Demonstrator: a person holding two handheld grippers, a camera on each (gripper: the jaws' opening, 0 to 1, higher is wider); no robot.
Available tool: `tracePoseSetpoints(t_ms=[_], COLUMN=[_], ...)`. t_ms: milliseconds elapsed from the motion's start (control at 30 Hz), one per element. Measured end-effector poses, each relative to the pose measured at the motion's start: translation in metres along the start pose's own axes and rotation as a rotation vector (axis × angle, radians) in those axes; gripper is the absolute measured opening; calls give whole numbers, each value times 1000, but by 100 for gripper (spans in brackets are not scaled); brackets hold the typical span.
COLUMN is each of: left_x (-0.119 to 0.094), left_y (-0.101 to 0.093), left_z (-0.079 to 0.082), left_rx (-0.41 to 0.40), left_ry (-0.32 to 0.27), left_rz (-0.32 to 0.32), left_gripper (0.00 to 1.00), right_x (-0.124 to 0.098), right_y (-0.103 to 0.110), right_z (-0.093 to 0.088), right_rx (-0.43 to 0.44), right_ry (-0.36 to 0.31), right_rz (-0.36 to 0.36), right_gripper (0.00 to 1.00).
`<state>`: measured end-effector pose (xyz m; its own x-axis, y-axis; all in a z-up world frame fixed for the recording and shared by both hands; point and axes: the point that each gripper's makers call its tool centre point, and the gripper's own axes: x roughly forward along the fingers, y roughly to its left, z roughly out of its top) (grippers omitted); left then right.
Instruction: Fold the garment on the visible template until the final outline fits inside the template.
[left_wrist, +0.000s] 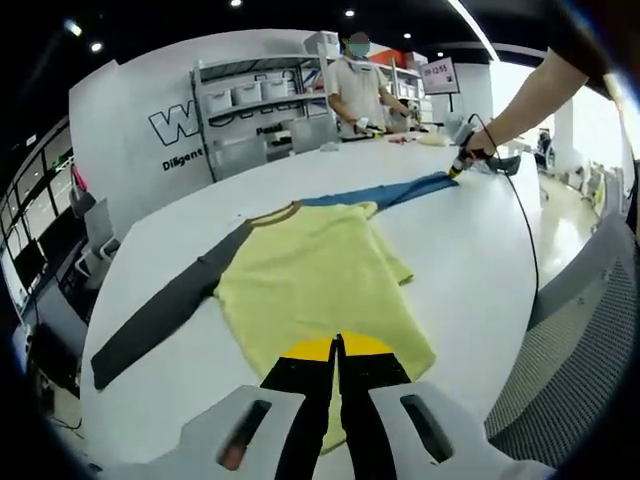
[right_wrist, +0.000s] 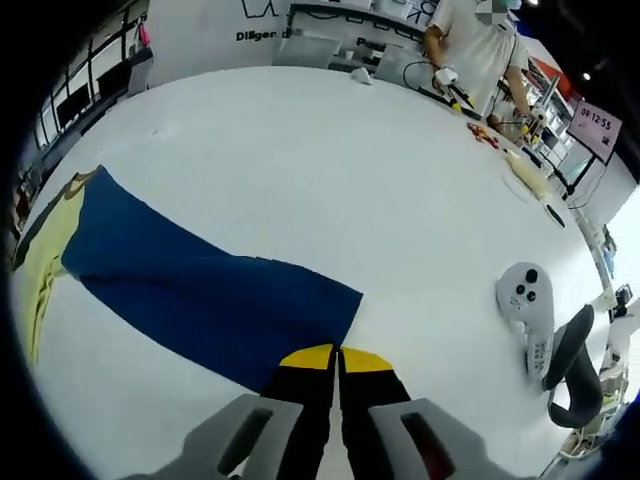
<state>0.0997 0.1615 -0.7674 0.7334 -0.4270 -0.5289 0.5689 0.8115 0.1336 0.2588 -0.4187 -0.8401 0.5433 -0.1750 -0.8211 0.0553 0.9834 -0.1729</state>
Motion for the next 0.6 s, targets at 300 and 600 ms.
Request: tracePoseSetpoints(t_ms=[300, 600], left_x=[-1, -3], left_y=[-2, -4], left_z=[2, 2], left_rx=[-2, 5], left_ry=[-15, -19], left_rz=[-3, -15], left_gripper=[3, 3], right_x=[-14, -34], right_y=[11, 33], right_z=[14, 14], right_rx=[-22, 24], right_ry=[-83, -145], right_rz=[39, 87], right_gripper=[4, 7])
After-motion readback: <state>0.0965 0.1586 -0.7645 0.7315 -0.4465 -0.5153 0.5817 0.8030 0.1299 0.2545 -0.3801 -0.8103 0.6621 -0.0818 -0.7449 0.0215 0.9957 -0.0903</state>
